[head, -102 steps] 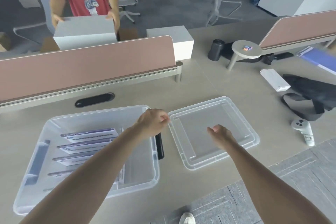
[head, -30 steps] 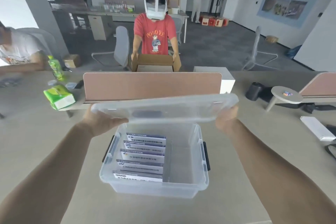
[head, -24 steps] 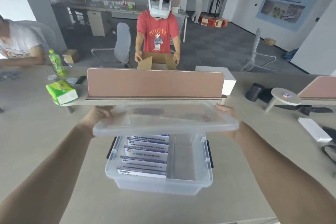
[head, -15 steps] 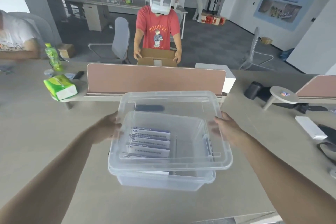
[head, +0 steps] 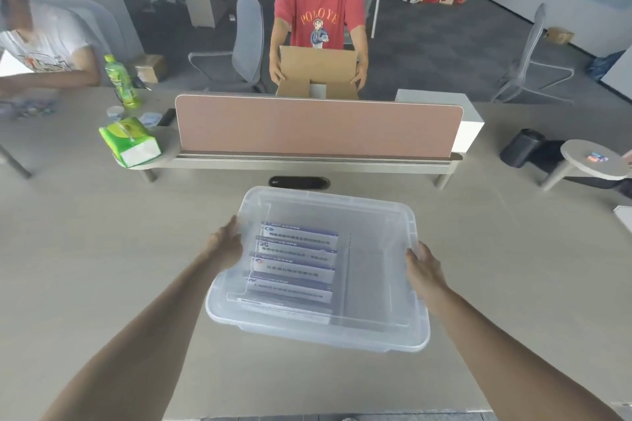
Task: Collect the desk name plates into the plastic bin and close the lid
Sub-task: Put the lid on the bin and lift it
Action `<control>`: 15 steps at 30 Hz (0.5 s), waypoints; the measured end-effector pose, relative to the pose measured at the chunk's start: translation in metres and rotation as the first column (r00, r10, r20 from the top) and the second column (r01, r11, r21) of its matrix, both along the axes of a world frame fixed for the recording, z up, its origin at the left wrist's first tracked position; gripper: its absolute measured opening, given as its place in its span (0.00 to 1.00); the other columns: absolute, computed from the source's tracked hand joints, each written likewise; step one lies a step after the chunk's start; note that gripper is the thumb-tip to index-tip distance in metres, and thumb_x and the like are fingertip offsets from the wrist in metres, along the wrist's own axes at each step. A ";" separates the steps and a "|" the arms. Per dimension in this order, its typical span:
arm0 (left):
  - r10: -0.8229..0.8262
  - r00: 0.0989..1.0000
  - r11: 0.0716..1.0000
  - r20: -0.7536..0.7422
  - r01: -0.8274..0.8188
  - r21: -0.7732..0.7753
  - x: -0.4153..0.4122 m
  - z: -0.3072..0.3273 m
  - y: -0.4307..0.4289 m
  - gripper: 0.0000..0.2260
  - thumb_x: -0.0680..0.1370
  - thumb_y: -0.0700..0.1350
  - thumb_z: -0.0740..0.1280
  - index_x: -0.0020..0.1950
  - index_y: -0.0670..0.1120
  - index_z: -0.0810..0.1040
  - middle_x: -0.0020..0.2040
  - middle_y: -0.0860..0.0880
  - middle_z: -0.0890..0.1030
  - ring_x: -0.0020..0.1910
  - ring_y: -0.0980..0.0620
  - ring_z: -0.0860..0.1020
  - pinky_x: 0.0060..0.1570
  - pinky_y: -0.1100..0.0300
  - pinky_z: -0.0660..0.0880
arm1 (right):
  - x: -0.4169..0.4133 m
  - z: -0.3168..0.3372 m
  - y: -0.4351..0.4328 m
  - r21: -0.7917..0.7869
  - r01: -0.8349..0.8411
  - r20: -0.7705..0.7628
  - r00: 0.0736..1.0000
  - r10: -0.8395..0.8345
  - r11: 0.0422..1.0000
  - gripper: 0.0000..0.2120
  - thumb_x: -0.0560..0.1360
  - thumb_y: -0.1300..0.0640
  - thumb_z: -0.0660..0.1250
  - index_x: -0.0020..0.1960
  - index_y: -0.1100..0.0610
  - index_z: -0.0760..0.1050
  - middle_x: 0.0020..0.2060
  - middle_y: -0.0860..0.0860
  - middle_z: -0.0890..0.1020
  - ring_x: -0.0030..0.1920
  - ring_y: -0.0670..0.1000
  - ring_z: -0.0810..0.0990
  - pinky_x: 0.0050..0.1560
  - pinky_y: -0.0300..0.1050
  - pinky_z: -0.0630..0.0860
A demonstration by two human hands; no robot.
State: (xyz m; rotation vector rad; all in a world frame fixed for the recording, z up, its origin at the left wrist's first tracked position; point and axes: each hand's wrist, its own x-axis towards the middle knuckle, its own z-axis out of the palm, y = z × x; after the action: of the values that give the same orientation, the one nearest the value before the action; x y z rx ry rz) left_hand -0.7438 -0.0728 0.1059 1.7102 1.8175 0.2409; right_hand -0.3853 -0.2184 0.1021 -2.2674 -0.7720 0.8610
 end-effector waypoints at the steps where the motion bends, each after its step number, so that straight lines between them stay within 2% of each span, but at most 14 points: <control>1: -0.007 0.999 1.000 -0.036 0.007 -0.010 0.001 -0.003 -0.001 0.23 0.83 0.44 0.52 0.79 0.51 0.57 0.69 0.38 0.74 0.64 0.36 0.74 0.59 0.50 0.72 | 0.001 -0.003 0.001 -0.010 -0.017 0.005 1.000 0.017 1.000 0.23 0.79 0.44 0.53 0.74 0.42 0.61 0.64 0.58 0.75 0.58 0.62 0.76 0.57 0.57 0.77; 5: -0.009 0.998 1.000 -0.060 0.011 0.028 0.006 -0.011 -0.002 0.24 0.84 0.44 0.51 0.80 0.50 0.52 0.69 0.37 0.73 0.65 0.34 0.72 0.60 0.50 0.70 | 0.007 -0.014 0.012 -0.103 -0.071 0.087 0.993 0.080 0.992 0.26 0.79 0.42 0.48 0.76 0.41 0.54 0.71 0.59 0.70 0.67 0.65 0.70 0.68 0.61 0.66; 8: 0.012 1.000 0.997 -0.001 -0.012 0.076 0.009 -0.015 -0.005 0.23 0.84 0.45 0.50 0.80 0.50 0.52 0.74 0.40 0.68 0.70 0.37 0.69 0.65 0.50 0.67 | 0.005 -0.015 0.015 -0.183 -0.075 0.156 0.982 0.105 0.980 0.26 0.81 0.43 0.46 0.78 0.43 0.49 0.74 0.58 0.64 0.72 0.64 0.63 0.69 0.63 0.59; 12: 0.008 0.999 0.998 0.040 -0.011 0.066 0.014 -0.026 -0.007 0.23 0.85 0.47 0.49 0.81 0.51 0.51 0.76 0.42 0.65 0.73 0.39 0.67 0.68 0.50 0.66 | 0.010 -0.025 0.011 -0.129 -0.079 0.116 0.989 0.094 0.989 0.26 0.81 0.42 0.47 0.78 0.43 0.49 0.73 0.59 0.66 0.71 0.63 0.66 0.70 0.61 0.63; 15: 0.056 0.993 0.993 0.100 -0.066 0.103 0.013 -0.032 -0.003 0.23 0.84 0.48 0.51 0.80 0.54 0.54 0.77 0.45 0.64 0.73 0.41 0.66 0.69 0.49 0.66 | 0.013 -0.029 0.016 -0.078 -0.080 0.088 0.992 0.087 0.994 0.25 0.82 0.43 0.48 0.78 0.44 0.52 0.69 0.61 0.70 0.68 0.63 0.70 0.67 0.56 0.67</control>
State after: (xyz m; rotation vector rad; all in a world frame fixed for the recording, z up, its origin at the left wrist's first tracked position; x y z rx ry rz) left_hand -0.7310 -0.0762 0.0735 1.6853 1.8155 0.4454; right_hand -0.3723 -0.2027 0.0729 -2.3678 -0.8956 0.8421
